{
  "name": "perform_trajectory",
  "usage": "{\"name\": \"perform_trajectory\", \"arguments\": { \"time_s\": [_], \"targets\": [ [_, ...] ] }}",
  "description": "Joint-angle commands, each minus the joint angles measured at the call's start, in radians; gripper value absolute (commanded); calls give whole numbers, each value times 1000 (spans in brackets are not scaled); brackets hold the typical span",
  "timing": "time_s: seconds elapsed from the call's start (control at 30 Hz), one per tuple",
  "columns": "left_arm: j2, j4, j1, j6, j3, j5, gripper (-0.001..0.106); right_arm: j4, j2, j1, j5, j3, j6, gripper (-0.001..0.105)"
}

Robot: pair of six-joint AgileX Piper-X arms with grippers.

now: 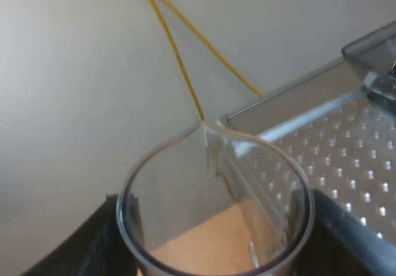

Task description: Pour the beans into the coffee machine

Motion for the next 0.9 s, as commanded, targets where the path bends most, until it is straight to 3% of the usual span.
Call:
{"name": "perform_trajectory", "arguments": {
  "time_s": [0.03, 0.07, 0.23, 0.4, 0.47, 0.53, 0.8, 0.9],
  "targets": [
    [-85, -46, 59, -54, 108, 78, 34, 40, -9, 1, -8, -11, 0, 79],
    [-91, -48, 64, -55, 117, 81, 34, 44, -9, 1, -7, -11, -1, 79],
    [-242, -108, 150, -103, 366, 101, 34, 96, -9, 1, -7, -11, -1, 79],
    [-344, -208, 185, -185, 582, 178, 34, 163, 9, 1, -7, -11, -1, 79],
    [-360, -232, 190, -211, 621, 185, 34, 169, 21, 1, -7, -11, -1, 79],
    [-397, -281, 192, -225, 719, 185, 34, 168, 51, 1, -7, -11, -1, 79],
    [-413, -426, 192, -225, 897, 185, 34, 168, 183, 1, 3, -9, -1, 79],
    [-410, -507, 192, -225, 949, 185, 34, 168, 237, 1, 55, -9, -1, 79]
  ]
}}
